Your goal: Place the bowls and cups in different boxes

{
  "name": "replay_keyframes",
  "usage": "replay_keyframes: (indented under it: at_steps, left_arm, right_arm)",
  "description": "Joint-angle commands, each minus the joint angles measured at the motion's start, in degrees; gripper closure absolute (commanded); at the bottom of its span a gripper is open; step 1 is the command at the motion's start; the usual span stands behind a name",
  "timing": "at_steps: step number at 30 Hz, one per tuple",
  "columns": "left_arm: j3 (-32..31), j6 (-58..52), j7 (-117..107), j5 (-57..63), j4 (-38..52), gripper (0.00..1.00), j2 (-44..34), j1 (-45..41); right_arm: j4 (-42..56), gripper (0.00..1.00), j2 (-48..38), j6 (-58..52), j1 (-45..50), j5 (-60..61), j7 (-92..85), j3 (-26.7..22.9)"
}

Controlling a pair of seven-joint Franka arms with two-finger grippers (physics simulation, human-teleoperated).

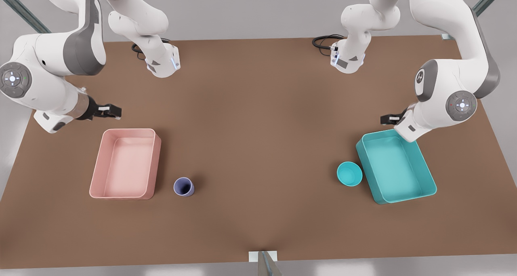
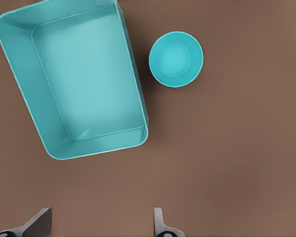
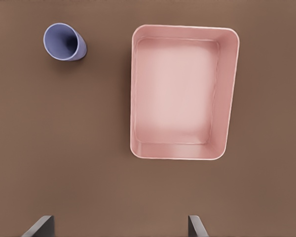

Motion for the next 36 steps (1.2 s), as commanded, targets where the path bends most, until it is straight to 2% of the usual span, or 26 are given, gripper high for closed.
replay_keyframes:
  at_steps: [1, 2, 3, 6, 8, 10, 15, 27, 28, 31, 35, 36]
  left_arm:
    - [0.00, 2.25, -0.57, -0.59, 0.05, 0.00, -0.02, -0.01]
    - [0.00, 2.51, -0.74, -0.76, 0.05, 0.00, 0.77, -0.18]
    - [0.00, 8.04, -3.28, 0.02, 0.31, 0.00, 5.86, -5.62]
    - [-0.09, 28.07, -7.16, 3.72, 1.80, 0.00, 17.81, -10.37]
    - [0.26, 32.38, -9.36, 4.16, 3.39, 0.00, 22.12, -12.66]
    - [0.18, 38.99, -13.75, 10.13, 1.54, 0.00, 24.32, -13.63]
    - [0.18, 40.13, -13.23, 10.57, -2.15, 0.00, 25.03, -13.19]
    - [0.18, 41.45, -13.49, 10.84, -3.47, 0.00, 30.48, -13.10]
    - [0.18, 41.45, -13.58, 10.84, -3.47, 0.09, 30.74, -13.19]
    - [0.18, 41.54, -13.67, 10.93, -3.29, 0.55, 31.27, -13.28]
    - [0.18, 42.59, -15.68, 10.93, -3.12, 0.67, 31.53, -13.37]
    - [0.18, 42.59, -17.35, 10.84, -3.03, 0.79, 31.27, -13.63]
  right_arm:
    - [-0.02, 0.00, 0.03, 3.02, 0.07, 0.01, 1.26, 0.01]
    - [0.34, 0.00, 0.64, 3.38, 0.25, -0.07, 1.26, 0.01]
    - [1.74, 0.00, 3.89, 4.78, 0.95, -0.07, 1.17, 0.45]
    - [4.82, 0.00, 16.97, 21.90, 11.14, -3.32, 1.70, 0.54]
    - [4.82, 0.00, 23.22, 27.63, 11.76, -2.80, 9.25, 0.71]
    - [4.99, 0.00, 27.18, 32.12, 11.76, -2.45, 14.09, 0.71]
    - [5.08, 0.00, 32.46, 40.20, 10.18, -2.53, 17.61, 0.27]
    - [4.11, 0.00, 34.57, 40.64, 9.30, -0.86, 16.91, 0.62]
    - [4.55, 0.00, 35.36, 40.90, 9.30, -0.69, 16.82, 0.62]
    - [4.55, 0.00, 36.85, 41.96, 9.12, -0.69, 16.91, 0.54]
    - [4.38, 0.00, 37.82, 42.31, 9.04, -0.69, 16.91, 0.62]
    - [4.38, 0.00, 38.08, 42.31, 8.95, -0.78, 16.91, 0.62]
